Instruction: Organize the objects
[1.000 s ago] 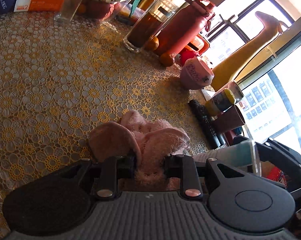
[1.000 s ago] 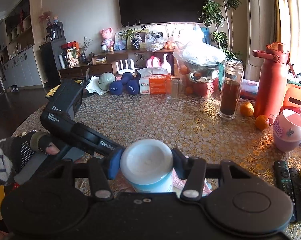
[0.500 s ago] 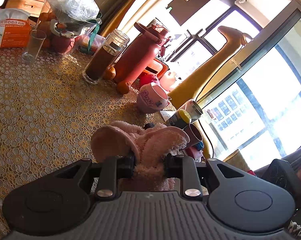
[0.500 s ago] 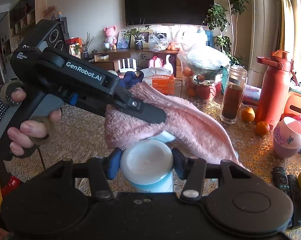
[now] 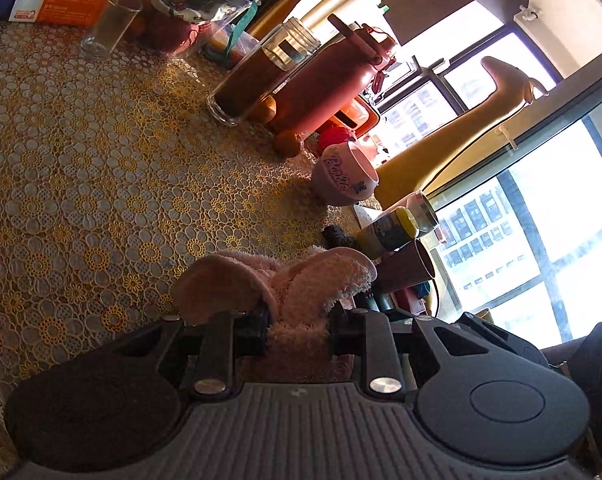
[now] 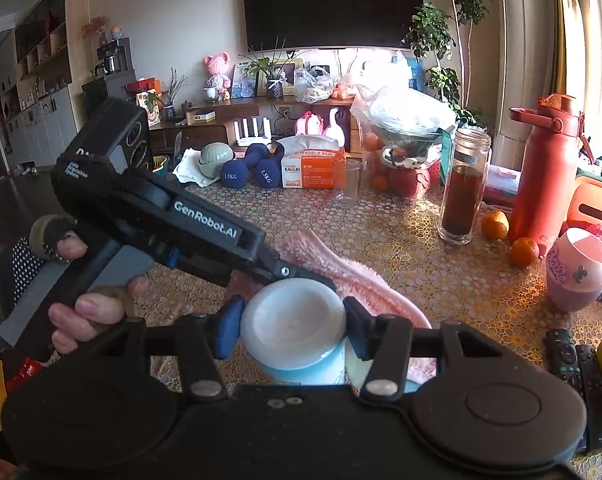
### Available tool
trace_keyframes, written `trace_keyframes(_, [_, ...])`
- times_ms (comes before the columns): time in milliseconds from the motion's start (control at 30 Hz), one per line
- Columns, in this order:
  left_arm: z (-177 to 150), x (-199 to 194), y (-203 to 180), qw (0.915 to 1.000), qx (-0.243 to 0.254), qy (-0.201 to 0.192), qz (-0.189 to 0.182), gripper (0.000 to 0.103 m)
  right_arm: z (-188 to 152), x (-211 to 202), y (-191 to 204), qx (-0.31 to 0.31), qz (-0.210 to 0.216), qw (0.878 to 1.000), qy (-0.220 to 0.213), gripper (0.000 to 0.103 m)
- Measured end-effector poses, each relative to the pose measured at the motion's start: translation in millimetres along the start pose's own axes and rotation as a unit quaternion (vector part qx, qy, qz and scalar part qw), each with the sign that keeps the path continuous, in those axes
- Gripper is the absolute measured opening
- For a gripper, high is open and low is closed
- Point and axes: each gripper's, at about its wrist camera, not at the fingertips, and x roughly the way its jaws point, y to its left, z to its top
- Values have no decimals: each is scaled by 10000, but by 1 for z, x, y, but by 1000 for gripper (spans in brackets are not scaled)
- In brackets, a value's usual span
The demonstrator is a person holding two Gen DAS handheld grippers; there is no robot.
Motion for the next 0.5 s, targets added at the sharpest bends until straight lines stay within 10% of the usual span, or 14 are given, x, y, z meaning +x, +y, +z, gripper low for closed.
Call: trace_keyframes(500, [-17,30,32,9972,-74,388,634,25,0,1,-1,-4,5,10000,0,52])
